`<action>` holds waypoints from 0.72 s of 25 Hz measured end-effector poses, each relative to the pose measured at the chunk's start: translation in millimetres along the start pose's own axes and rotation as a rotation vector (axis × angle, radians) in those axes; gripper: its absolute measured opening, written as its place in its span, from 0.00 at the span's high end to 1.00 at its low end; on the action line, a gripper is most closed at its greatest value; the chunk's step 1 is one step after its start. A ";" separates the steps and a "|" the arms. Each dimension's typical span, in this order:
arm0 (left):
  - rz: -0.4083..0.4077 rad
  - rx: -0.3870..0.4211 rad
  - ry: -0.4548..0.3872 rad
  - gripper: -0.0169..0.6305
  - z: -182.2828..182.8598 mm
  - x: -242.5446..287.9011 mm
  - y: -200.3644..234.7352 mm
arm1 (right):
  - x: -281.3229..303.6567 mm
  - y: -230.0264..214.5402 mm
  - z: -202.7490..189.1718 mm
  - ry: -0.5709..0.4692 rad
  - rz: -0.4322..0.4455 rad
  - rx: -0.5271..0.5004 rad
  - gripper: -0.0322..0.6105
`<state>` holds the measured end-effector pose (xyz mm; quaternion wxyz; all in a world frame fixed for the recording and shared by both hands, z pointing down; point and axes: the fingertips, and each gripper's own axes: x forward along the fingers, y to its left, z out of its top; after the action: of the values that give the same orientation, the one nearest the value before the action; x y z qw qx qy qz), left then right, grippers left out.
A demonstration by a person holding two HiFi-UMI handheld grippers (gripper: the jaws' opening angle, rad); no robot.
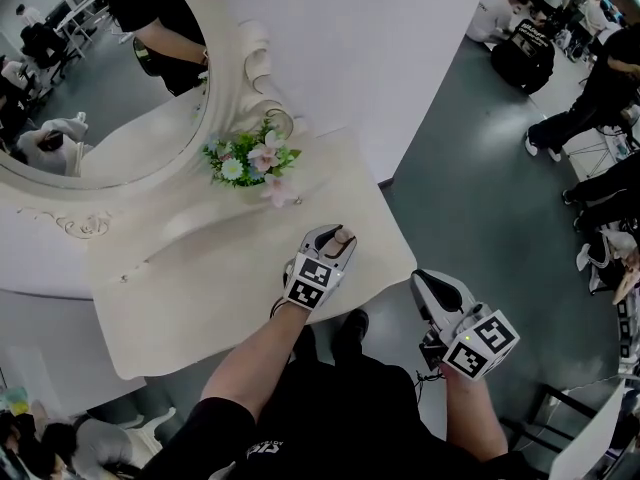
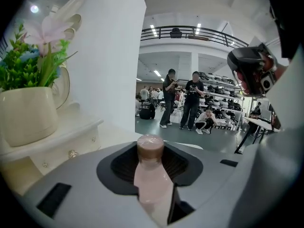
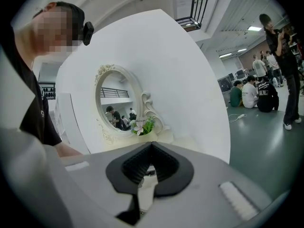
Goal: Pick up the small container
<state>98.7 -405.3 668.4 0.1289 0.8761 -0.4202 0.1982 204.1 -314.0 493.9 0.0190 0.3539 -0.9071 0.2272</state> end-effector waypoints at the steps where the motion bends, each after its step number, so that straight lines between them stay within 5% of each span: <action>1: -0.001 0.001 0.002 0.75 0.7 -3.2 -0.2 | 0.7 1.7 0.7 -0.001 0.003 -0.002 0.93; 18: 0.048 0.037 -0.028 0.75 59.7 -91.2 24.6 | 32.0 39.2 25.8 -0.059 0.078 -0.046 0.93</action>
<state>41.7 -381.3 575.3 0.1020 0.8707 -0.4393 0.1965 157.8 -320.0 461.4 -0.0083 0.3245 -0.9253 0.1963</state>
